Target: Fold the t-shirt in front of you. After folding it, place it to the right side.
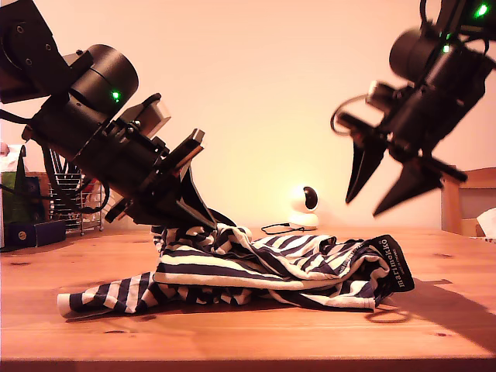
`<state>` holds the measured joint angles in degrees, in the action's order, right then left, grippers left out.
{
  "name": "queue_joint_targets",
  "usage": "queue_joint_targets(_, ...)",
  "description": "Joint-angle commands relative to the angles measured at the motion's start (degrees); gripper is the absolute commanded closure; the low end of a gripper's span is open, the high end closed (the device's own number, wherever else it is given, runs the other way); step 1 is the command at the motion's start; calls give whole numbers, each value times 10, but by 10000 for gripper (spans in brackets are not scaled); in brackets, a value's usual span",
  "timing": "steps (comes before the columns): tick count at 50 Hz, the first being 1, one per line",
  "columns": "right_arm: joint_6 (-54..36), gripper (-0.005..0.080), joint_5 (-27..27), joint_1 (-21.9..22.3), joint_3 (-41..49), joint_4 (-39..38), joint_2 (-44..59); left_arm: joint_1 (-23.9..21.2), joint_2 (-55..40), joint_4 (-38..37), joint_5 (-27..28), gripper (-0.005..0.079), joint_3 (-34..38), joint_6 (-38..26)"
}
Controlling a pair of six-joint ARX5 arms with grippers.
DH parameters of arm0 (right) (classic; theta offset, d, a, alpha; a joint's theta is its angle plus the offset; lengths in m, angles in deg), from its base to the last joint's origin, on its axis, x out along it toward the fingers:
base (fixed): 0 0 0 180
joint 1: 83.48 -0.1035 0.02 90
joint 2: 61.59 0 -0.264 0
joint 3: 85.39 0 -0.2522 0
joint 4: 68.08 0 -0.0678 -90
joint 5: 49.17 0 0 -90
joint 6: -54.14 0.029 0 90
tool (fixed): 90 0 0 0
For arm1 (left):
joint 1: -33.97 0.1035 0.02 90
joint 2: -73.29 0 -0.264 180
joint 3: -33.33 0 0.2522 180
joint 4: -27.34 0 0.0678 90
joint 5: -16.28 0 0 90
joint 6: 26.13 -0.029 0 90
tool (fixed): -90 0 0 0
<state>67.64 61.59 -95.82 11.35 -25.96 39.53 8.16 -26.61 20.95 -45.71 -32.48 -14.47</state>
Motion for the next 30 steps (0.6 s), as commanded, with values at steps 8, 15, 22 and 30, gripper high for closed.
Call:
queue_joint_targets(8,0,366,2,6,8,4,40,0,-3,3,1,756,3,4)
queue_joint_targets(15,0,363,5,7,8,8,59,0,-3,3,1,756,3,4)
queue_joint_targets(22,10,358,23,7,8,4,78,0,-3,3,1,756,3,4)
queue_joint_targets(30,31,359,43,7,8,-9,97,0,-3,3,1,756,3,4)
